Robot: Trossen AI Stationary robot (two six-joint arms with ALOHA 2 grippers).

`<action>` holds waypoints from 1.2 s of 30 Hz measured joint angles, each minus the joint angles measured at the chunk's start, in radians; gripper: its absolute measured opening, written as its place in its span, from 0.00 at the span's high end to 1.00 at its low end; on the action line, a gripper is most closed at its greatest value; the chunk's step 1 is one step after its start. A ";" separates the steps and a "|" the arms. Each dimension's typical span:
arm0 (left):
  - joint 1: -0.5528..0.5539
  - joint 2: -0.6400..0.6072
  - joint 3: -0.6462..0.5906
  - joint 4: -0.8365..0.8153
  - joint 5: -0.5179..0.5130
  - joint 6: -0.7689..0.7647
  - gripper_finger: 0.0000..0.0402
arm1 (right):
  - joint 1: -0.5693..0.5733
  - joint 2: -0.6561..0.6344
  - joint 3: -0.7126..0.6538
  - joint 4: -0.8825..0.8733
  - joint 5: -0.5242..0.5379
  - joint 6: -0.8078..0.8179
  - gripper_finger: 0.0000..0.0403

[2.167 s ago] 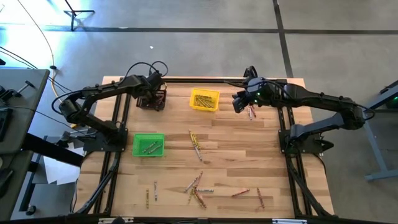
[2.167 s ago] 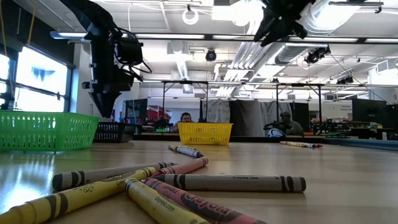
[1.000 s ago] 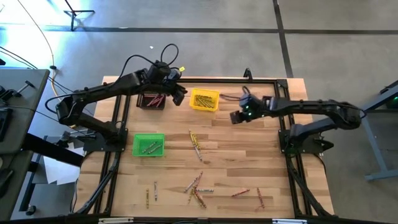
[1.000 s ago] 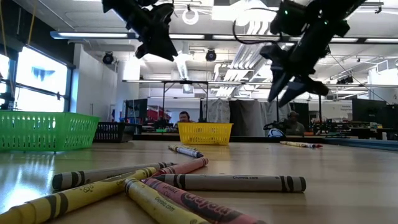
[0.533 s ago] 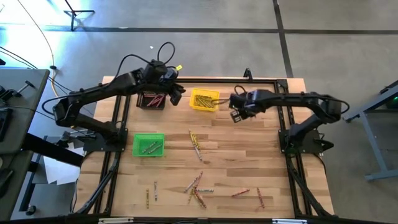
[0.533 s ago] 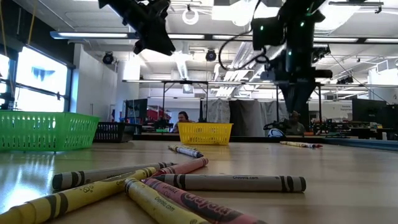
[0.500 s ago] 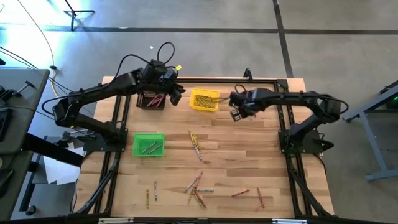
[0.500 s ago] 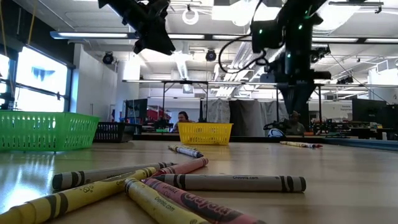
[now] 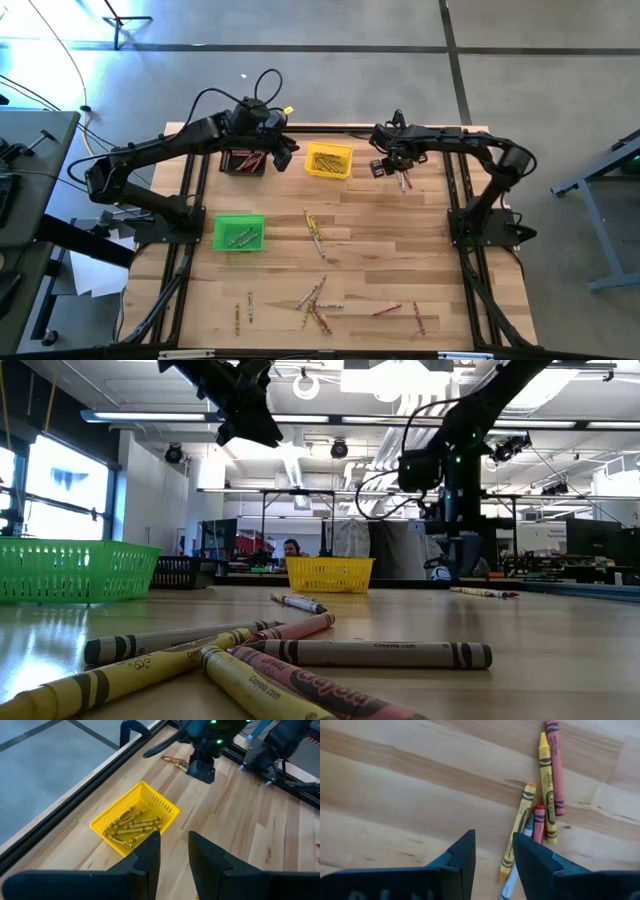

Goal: Sort crayons
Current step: Put the yellow crayon into the yellow bin

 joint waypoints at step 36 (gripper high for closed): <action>-0.002 0.001 0.000 0.001 -0.014 0.000 0.79 | -0.129 0.112 0.004 0.087 -0.133 -0.145 0.84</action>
